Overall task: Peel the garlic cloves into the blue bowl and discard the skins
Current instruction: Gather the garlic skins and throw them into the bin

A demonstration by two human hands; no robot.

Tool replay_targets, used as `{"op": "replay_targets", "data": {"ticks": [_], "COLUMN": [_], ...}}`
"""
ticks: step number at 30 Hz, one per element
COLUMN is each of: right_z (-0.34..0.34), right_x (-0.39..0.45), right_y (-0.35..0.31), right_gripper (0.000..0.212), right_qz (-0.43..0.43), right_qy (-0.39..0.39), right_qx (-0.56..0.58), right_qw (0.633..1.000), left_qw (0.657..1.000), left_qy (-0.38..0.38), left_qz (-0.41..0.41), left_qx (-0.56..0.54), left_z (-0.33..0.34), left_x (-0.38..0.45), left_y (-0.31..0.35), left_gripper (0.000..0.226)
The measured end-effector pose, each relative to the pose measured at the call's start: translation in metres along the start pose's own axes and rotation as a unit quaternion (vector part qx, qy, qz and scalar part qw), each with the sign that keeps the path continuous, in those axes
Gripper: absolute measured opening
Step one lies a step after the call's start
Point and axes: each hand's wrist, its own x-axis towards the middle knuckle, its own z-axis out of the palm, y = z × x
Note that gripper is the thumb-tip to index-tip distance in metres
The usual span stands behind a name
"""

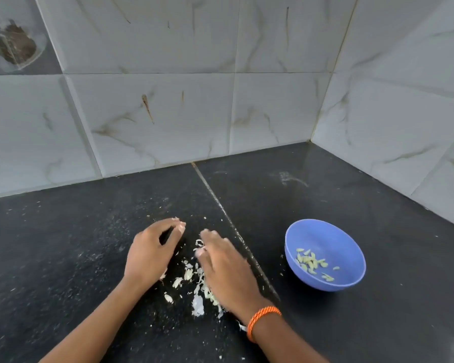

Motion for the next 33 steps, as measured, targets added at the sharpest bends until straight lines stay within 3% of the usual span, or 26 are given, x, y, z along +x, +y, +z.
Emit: {"op": "replay_targets", "data": {"ticks": [4,7,10,14,18,20,24,27,30,33], "right_z": [0.007,-0.011,-0.016,0.005,0.033,0.038,0.032,0.02,0.018,0.024], "right_x": [-0.013,-0.032,-0.062,-0.071,-0.042,-0.025,-0.008,-0.004,0.003,-0.004], "right_y": [-0.015,-0.001,0.023,0.007,-0.034,-0.052,-0.064,-0.051,-0.036,-0.041], "right_gripper": [0.038,0.032,0.034,0.043,0.051,0.052,0.032,0.035,0.035,0.039], "right_qz": [-0.037,0.048,0.147,0.253,0.22,0.213,0.199,0.199,0.161,0.083], "right_qy": [-0.051,0.071,0.205,0.231,0.206,0.198,0.228,0.19,0.072,-0.032], "right_qx": [0.142,0.222,0.189,0.142,0.165,0.232,0.298,0.3,0.227,0.198], "right_qw": [0.988,0.971,0.949,0.929,0.939,0.928,0.905,0.913,0.958,0.976], "left_qw": [0.995,0.984,0.985,0.985,0.963,0.954,0.907,0.906,0.929,0.937], "left_qy": [-0.085,-0.133,-0.08,0.006,0.013,0.003,0.045,0.069,0.053,0.028], "left_qz": [-0.01,-0.014,-0.049,-0.127,-0.166,-0.154,-0.219,-0.235,-0.223,-0.219], "left_qx": [-0.055,-0.116,-0.142,-0.116,-0.213,-0.255,-0.356,-0.344,-0.29,-0.269], "left_z": [0.006,0.009,-0.001,-0.007,0.008,0.017,0.011,-0.009,-0.02,-0.022], "left_x": [-0.02,-0.036,-0.037,-0.043,-0.057,-0.06,-0.052,-0.046,-0.048,-0.062], "left_y": [0.013,0.032,0.039,0.033,0.054,0.065,0.06,0.045,0.04,0.042], "left_gripper": [0.031,0.035,0.032,0.031,0.033,0.035,0.033,0.027,0.027,0.031]}}
